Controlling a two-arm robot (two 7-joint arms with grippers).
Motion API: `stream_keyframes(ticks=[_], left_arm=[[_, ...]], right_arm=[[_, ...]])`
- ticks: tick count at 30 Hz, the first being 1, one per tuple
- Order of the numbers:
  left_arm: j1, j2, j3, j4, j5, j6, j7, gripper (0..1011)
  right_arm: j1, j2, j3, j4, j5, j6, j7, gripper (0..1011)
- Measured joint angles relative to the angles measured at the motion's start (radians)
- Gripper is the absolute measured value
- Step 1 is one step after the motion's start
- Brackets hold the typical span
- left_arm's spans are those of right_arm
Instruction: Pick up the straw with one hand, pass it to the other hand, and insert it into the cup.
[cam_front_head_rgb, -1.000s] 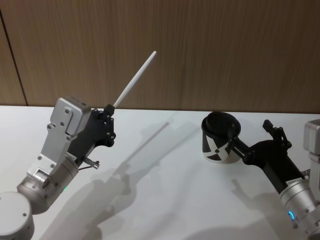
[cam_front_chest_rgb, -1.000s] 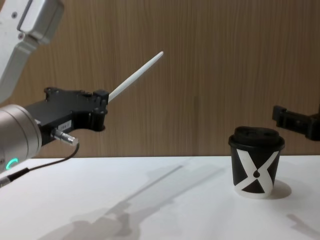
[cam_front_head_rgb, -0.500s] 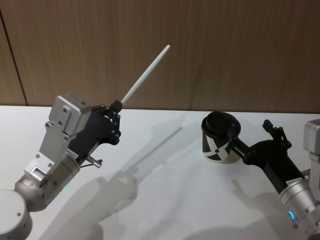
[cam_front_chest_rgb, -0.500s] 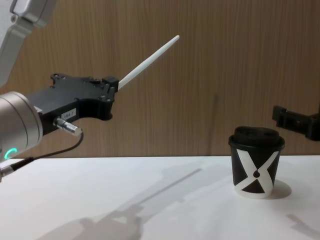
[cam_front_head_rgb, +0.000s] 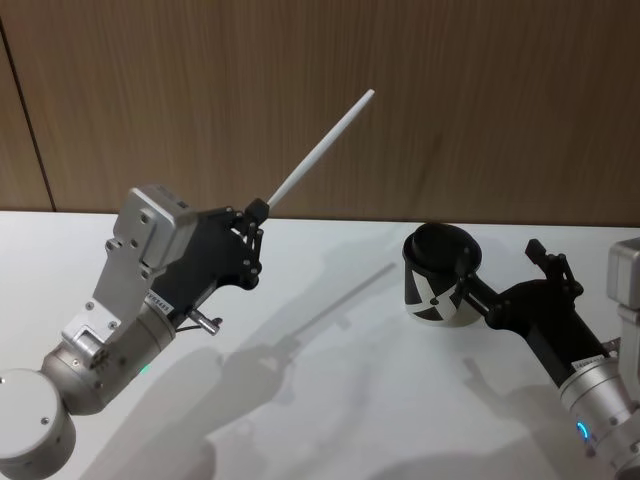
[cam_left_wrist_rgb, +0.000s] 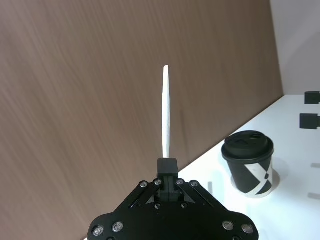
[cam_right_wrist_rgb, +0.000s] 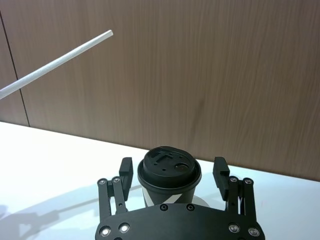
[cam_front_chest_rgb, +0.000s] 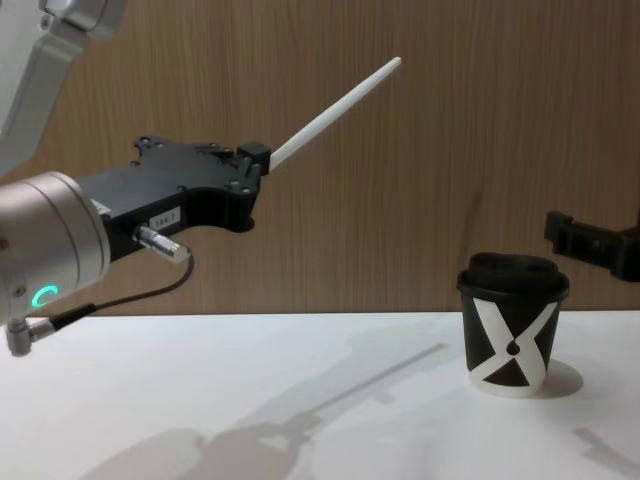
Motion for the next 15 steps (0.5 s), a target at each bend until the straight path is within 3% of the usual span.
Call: stream_keyframes(ticks=[15], left_arm=[[-0.028, -0.014, 0.018, 0.026, -0.009, -0.003, -0.047, 0]], right_arm=[[0.000, 0.000, 0.000, 0.000, 0.000, 0.000, 0.000, 1001]])
